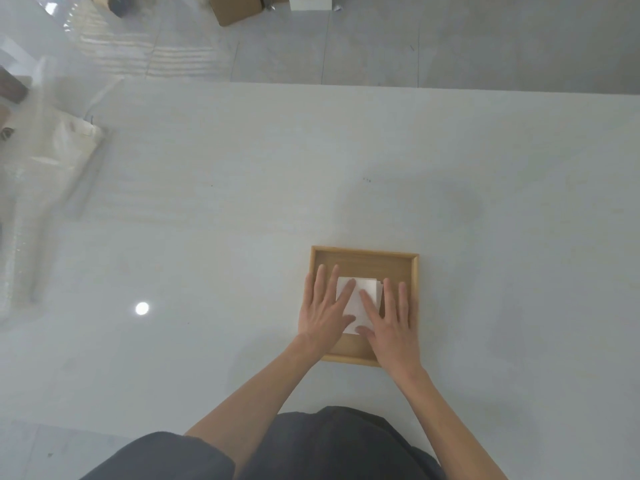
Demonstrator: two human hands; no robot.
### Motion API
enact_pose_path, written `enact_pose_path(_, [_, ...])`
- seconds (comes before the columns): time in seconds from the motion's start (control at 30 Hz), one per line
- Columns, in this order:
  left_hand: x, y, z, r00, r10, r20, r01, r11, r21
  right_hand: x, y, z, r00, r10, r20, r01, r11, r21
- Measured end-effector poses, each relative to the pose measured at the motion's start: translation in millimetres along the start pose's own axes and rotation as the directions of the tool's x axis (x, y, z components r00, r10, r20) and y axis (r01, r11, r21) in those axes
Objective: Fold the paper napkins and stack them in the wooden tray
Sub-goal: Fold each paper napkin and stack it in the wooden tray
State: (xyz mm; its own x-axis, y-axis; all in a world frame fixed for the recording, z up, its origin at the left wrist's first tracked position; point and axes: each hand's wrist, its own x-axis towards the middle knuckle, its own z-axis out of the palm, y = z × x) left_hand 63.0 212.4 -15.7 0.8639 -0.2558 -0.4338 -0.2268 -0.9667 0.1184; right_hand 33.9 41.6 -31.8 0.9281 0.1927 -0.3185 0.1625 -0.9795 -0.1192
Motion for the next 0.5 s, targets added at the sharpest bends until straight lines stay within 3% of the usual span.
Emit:
enact_pose_path(0.3, [3, -2, 2, 0.997, 0.005, 0.071, -0.014, 0.992, 0.128, 1, 5, 1, 0.999, -0.013, 0.051, 0.014, 1.000, -0.004])
enact_pose_path(0.43, [-2, 5, 2, 0.992, 0.002, -0.130, -0.021, 0.990, -0.141, 0, -1, -3, 0.999, 0.050, -0.006, -0.049, 0.992, 0.117])
enact_pose_path(0.5, [-4, 10, 5, 0.992, -0.010, -0.125, -0.023, 0.966, -0.256, 1, -7, -6, 0.996, 0.085, 0.008, -0.085, 0.979, 0.186])
